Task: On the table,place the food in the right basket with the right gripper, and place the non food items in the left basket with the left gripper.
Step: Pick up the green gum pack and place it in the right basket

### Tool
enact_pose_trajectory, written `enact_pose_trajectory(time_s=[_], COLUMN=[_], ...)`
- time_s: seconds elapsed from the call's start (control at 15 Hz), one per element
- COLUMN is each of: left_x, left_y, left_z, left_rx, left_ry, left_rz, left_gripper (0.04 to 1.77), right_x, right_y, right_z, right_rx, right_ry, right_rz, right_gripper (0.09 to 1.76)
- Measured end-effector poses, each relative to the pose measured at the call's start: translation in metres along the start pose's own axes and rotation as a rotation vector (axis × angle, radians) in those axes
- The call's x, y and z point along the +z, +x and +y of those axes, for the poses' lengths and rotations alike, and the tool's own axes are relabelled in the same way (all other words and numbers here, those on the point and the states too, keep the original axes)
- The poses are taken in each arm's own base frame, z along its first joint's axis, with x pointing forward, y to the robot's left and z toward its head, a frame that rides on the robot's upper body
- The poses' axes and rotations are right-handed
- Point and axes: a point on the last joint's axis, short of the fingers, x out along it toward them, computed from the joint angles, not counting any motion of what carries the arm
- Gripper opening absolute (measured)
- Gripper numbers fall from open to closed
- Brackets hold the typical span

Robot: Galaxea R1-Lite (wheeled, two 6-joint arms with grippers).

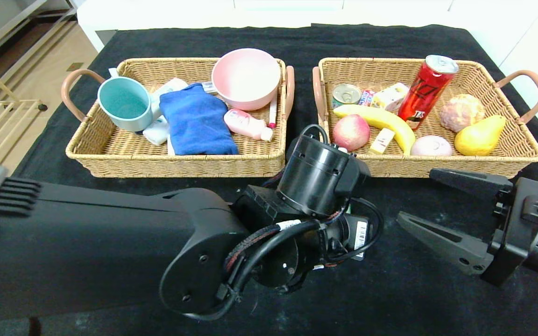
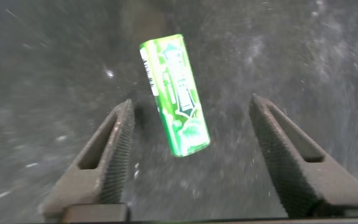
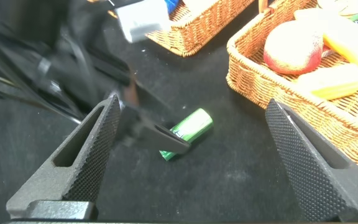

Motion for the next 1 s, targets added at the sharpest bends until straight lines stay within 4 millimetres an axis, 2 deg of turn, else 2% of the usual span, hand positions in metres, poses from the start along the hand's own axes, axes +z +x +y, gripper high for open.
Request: enact_pose_trajectory(time_s=[0.13,0.47,0.6,0.8,1.0], left_x=[0.002,-0.010,-0.017,-0.038,-0.044], left_y=[-0.013,-0.045,-0.064,-0.086,-0.107], left_z=[0.004,0.026,0.041,0.076,0.097], left_rx=[-0.002,-0.022,-0.090,-0.134,-0.176], left_ry=[0.068,0.273,0.318,0.386,0.396], left_rz=[-0.014,-0.105,-0.149,-0.126,-0.222], left_gripper=[1.44,1.57,1.60,1.64,1.66], right_x=[0.000,-0.002,-0.007,-0.011,-0.014], right_y=[0.000,0.001,0.005,0.010,0.013], right_z=[0.000,0.000,0.000,0.005,0.015], right_rx=[0.000,0.003,-0.006,-0.021,-0.007], right_ry=[0.001,0.007,0.014,0.017,0.020], right_rz=[0.002,0.015,0.042,0.064,0.085], right_gripper=[1.71,1.71,1.71,1.71,1.71])
